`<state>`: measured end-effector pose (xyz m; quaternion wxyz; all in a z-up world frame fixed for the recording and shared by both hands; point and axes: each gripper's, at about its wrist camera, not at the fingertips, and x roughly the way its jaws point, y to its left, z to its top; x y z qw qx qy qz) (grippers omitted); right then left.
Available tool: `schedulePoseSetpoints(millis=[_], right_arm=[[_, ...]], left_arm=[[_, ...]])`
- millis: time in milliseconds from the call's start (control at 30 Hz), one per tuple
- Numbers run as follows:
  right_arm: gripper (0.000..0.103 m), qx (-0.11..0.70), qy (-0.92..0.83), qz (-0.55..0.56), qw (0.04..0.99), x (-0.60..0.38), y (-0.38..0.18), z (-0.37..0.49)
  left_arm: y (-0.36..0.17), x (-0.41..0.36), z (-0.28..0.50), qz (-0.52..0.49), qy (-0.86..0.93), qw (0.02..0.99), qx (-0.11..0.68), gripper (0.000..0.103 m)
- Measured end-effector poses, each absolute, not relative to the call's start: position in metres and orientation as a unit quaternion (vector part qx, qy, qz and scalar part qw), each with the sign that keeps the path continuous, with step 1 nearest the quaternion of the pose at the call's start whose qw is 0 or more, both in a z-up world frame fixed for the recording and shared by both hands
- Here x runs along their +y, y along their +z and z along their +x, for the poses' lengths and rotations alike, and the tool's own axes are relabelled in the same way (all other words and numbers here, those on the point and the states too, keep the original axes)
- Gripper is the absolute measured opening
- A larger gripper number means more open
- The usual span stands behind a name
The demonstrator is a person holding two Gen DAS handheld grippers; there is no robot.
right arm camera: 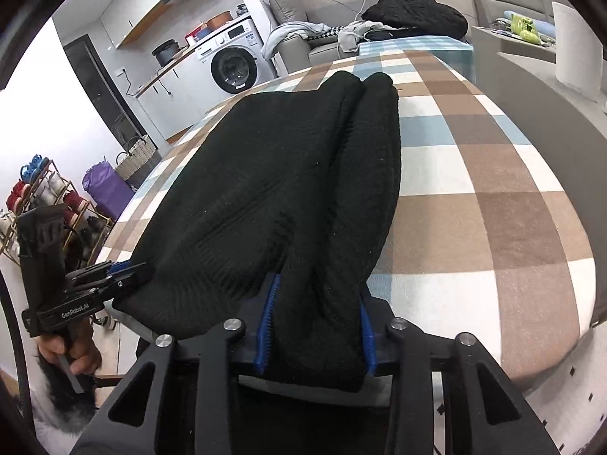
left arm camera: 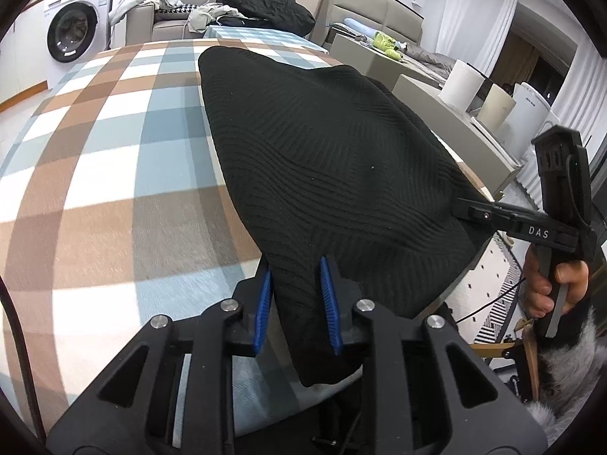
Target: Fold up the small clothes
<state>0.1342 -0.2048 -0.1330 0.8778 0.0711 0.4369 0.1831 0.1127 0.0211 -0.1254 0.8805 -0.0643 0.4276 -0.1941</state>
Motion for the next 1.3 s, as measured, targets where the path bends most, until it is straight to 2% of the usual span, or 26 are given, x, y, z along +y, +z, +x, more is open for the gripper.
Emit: schedulePoseSetpoints(millis=[567, 867, 1200, 1300], right_arm=[[0.037, 0.454, 0.175, 0.044, 0.873, -0.140, -0.136, 0.242], [0.038, 0.453, 0.178, 0.044, 0.872, -0.139, -0.137, 0.249], [0.042, 0.445, 0.169, 0.042, 0.879, -0.135, -0.138, 0.254], [0.050, 0.445, 0.166, 0.049, 0.879, -0.136, -0.137, 0.253]], left_arm=[[-0.118, 0.062, 0.205, -0.033, -0.091, 0.900, 0.425, 0.022], [-0.122, 0.061, 0.222, -0.014, -0.079, 0.904, 0.420, 0.022], [-0.124, 0.064, 0.234, -0.017, -0.073, 0.903, 0.424, 0.022], [-0.122, 0.064, 0.231, -0.019, -0.070, 0.903, 0.424, 0.022]])
